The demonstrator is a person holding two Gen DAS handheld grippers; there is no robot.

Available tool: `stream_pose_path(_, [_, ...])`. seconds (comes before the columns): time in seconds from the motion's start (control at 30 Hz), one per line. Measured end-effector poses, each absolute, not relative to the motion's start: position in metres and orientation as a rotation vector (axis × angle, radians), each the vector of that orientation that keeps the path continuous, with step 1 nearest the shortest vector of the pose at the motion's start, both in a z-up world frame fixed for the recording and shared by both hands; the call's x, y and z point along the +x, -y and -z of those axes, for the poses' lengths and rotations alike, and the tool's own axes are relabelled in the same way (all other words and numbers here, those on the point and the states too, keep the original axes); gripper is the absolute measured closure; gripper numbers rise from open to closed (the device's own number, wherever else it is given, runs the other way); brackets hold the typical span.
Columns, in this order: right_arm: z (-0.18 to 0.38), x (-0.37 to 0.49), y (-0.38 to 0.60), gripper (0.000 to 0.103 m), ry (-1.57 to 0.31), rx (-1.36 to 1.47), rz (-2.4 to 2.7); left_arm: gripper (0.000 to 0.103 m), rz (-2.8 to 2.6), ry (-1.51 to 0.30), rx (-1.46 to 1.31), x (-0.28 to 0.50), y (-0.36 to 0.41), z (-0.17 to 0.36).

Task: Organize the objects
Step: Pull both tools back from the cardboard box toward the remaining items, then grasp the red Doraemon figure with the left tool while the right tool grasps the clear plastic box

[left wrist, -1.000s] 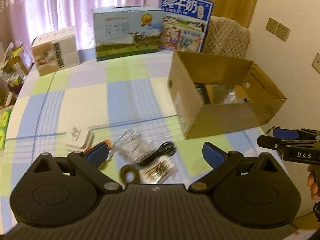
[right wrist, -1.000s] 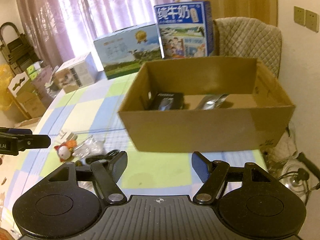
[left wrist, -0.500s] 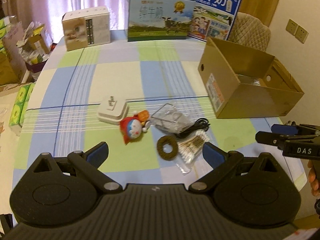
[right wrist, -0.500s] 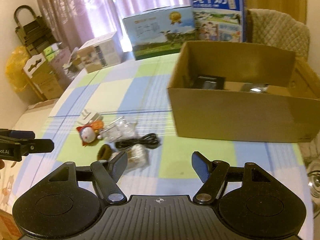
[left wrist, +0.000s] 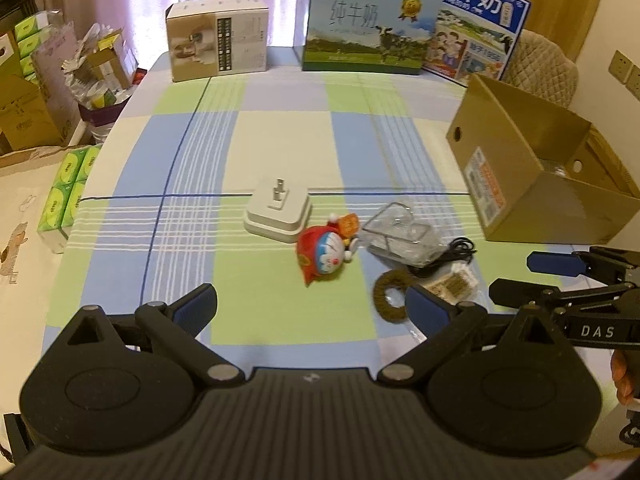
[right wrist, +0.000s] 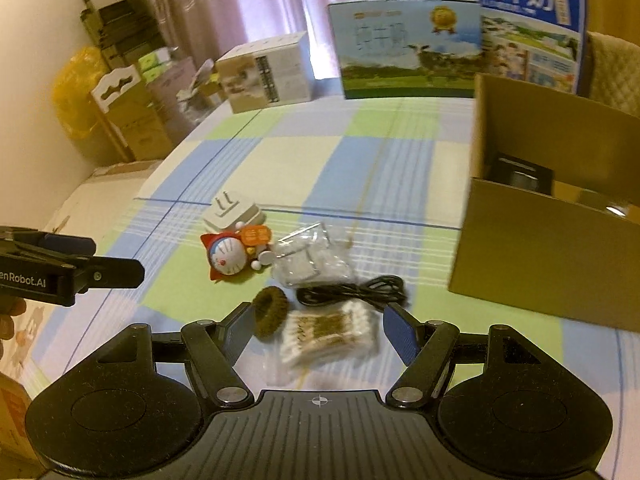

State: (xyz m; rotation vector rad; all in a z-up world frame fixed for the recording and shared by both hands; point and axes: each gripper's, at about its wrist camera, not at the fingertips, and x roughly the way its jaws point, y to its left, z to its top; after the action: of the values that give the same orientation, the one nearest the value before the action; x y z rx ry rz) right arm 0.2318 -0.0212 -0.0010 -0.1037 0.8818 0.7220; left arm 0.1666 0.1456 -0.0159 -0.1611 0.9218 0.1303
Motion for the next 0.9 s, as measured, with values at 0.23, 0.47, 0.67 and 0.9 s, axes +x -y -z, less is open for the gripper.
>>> stream_pose_path(0.23, [0.015,0.25,-0.003,0.035,-0.878,-0.137,-0.754,0.004,-0.145,-0.944,-0.153,0.186,-0.156,0.033])
stream_pose_path(0.47, [0.031,0.267,-0.024,0.035,-0.872,-0.186,-0.777,0.004,-0.151,-0.968,-0.143,0.204,-0.162,0.049])
stream_pose_path(0.67, [0.042,0.276,-0.036,0.035,-0.854,-0.241,-0.795,0.004,-0.153,-0.989,-0.139,0.215,-0.165,0.058])
stream_pose_path(0.9, [0.055,0.279,-0.053,0.035,-0.818,-0.322,-0.824,0.004,-0.159,-1.003,-0.126,0.225,-0.167,0.063])
